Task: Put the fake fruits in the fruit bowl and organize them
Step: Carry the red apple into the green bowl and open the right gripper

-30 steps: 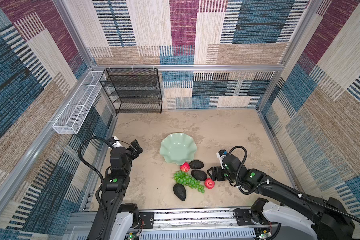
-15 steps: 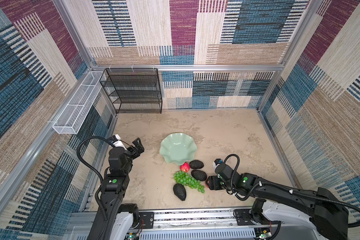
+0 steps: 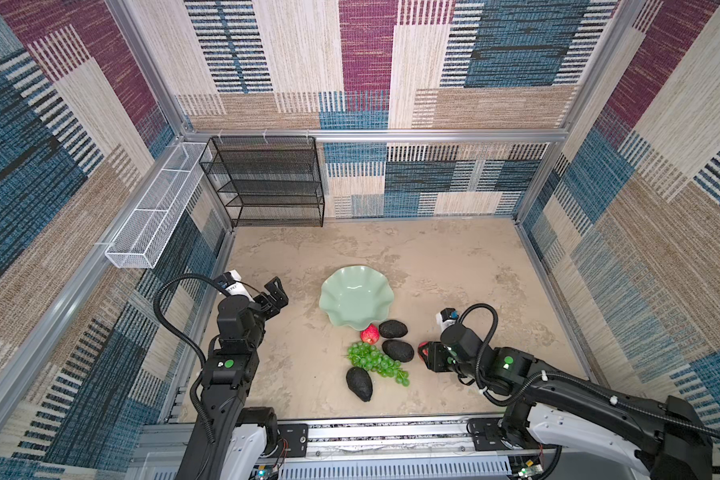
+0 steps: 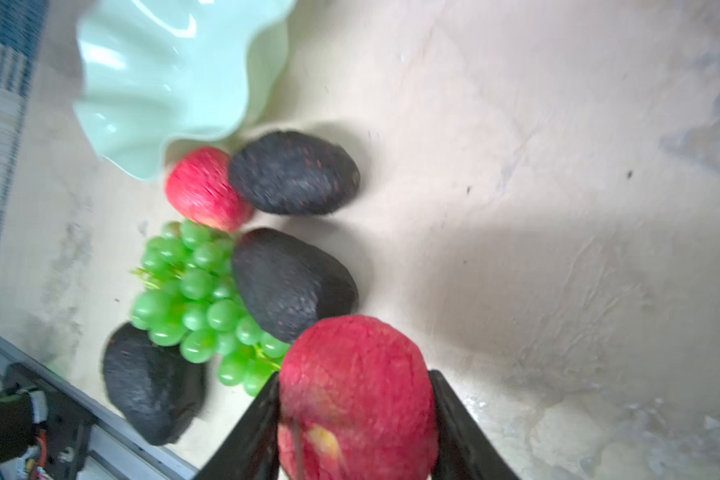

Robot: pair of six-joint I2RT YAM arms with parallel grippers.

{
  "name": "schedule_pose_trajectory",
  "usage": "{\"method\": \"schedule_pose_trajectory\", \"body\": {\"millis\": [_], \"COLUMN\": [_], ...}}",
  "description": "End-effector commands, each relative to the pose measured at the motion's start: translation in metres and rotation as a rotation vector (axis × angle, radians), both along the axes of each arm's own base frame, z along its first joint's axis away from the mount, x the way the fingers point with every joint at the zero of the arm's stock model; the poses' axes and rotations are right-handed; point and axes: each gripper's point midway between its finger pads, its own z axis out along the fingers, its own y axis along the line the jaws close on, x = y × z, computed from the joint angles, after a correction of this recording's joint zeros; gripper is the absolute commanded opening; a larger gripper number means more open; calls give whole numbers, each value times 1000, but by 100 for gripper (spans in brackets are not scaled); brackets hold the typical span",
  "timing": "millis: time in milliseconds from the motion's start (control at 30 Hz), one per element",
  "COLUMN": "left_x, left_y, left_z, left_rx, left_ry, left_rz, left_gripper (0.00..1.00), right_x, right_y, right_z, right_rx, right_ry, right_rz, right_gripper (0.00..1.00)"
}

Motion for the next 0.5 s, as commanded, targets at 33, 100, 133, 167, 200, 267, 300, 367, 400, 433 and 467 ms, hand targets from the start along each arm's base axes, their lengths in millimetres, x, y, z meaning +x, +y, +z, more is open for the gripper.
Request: {"method": "schedule_pose_trajectory", "body": {"millis": [33,100,133,167,200,267,300,367,400,433,467], "left_x": [-1,-4,-6,-10,-14,-23,-25,-35,-38,-42,-46], "left_y": [0,0,1,3,3,1,-2,-7,-9,-10,-10], "left_z": [-9,-14,-17,-19,-22,-28,-30,-38,-39,-42,-42], "left_rx": [-20,-23,-22,-24,-32,-54,-58,-70,-71,-71,-71], "left_ry": [24,50,68,90,114,175,194,252,268,284,292], "left_rz": [6,9,13,23,33,31,14,-17,-28,-32,-32], "left_gripper": [97,97,97,96,96,95,95,94,93,93,93], "right_x": [35,57,67,77,84,104,112,127,133,139,146], "right_y": [21,52,71,91,108,142,155,183,193,202,211], "right_z": [45,65,77,86,91,92,89,78,72,64,55], "right_rx": [-9,3,25,40,45,11,-10,-30,-29,-30,-41], "right_ry": [-173,-242,-280,-309,-328,-350,-353,-346,-339,-328,-318], "right_rz": [10,60,96,138,172,245,273,340,363,388,408], "right_gripper": [46,46,46,46,46,46,46,47,47,47,46]}}
